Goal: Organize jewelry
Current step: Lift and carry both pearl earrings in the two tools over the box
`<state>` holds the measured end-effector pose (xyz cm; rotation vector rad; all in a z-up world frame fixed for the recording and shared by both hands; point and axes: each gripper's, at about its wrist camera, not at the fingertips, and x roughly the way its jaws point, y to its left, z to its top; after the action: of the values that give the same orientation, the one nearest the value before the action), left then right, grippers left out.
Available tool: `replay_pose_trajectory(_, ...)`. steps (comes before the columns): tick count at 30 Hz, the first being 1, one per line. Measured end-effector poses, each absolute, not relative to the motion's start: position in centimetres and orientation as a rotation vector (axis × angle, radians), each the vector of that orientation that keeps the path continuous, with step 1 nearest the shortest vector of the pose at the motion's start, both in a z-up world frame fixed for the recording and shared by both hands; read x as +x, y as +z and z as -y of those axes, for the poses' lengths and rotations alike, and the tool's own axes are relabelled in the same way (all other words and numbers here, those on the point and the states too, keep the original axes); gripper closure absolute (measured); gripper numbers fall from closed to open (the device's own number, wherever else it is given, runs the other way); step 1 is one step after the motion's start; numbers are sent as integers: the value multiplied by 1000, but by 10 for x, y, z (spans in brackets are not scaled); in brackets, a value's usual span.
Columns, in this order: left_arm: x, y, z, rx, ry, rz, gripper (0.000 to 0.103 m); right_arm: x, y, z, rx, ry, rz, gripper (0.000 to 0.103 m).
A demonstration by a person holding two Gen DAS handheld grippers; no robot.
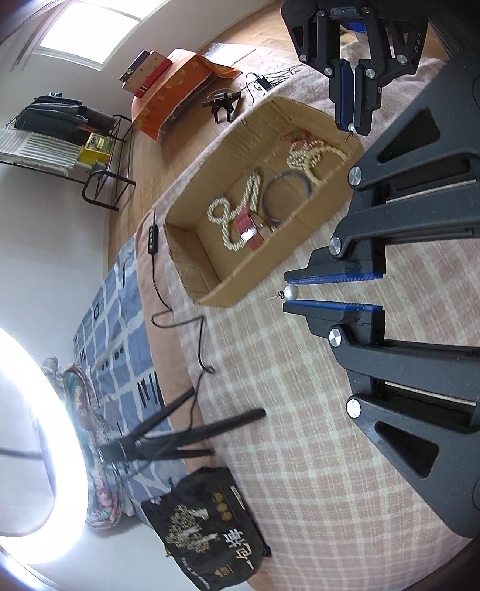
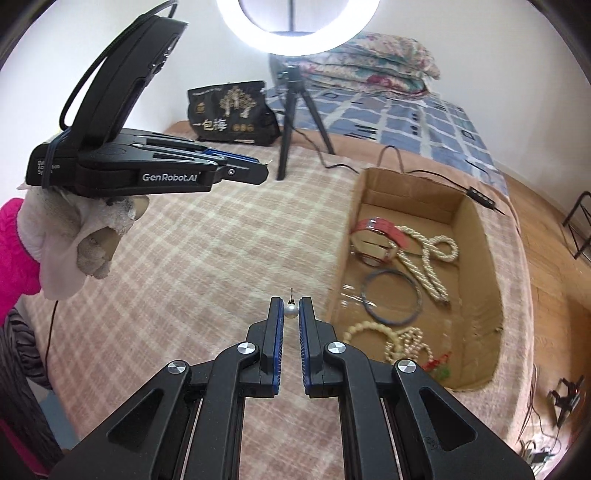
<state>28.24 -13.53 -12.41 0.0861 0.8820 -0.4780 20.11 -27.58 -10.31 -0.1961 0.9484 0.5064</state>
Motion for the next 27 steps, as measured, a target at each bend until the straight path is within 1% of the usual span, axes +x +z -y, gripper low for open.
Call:
replay_pose_trajectory(15, 300, -116, 203, 85, -516, -846, 96, 217, -100, 328, -111, 372, -988, 96)
replay_pose_trajectory(27, 328, -119, 229, 81, -492, -831, 96, 234, -105, 348, -63, 329, -1002, 96)
